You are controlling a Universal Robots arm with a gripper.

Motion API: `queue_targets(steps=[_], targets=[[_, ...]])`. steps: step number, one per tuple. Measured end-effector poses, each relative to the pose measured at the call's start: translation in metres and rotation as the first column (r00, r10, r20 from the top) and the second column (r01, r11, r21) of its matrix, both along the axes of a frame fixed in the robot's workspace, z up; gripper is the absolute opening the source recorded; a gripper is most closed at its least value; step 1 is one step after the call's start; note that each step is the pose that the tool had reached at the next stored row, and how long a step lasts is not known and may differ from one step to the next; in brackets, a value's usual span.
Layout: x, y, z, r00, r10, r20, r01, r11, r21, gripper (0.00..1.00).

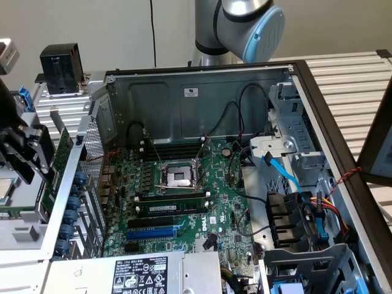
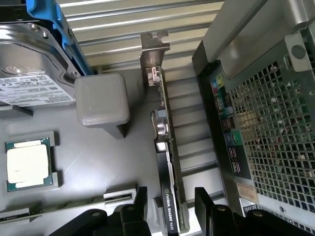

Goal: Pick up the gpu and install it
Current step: 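Pick up the gpu and move the gpu toward the slot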

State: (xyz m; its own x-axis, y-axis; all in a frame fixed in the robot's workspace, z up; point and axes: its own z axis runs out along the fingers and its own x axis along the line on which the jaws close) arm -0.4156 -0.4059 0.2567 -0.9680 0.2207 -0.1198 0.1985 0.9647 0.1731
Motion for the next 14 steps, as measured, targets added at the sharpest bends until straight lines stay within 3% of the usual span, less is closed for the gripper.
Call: queue_targets(steps=[6, 10, 12, 13, 14], targets=[[0.006, 0.0031, -0.0089, 0.9991, 0.042, -0.0002, -0.042, 0.9991, 0.0000, 0.51], [0.006, 0.0048, -0.0098, 0.9979, 0.066, -0.0016, -0.066, 0.9979, -0.0001, 0.51], [0.006, 0.0058, -0.0100, 0.9975, 0.070, -0.0049, -0.070, 0.9975, -0.0050, 0.51], [0.006, 0.0069, -0.0106, 0.9975, 0.071, -0.0072, -0.071, 0.9974, -0.0095, 0.51], [0.006, 0.0084, -0.0111, 0.9974, 0.071, -0.0093, -0.071, 0.9973, -0.0175, 0.51]])
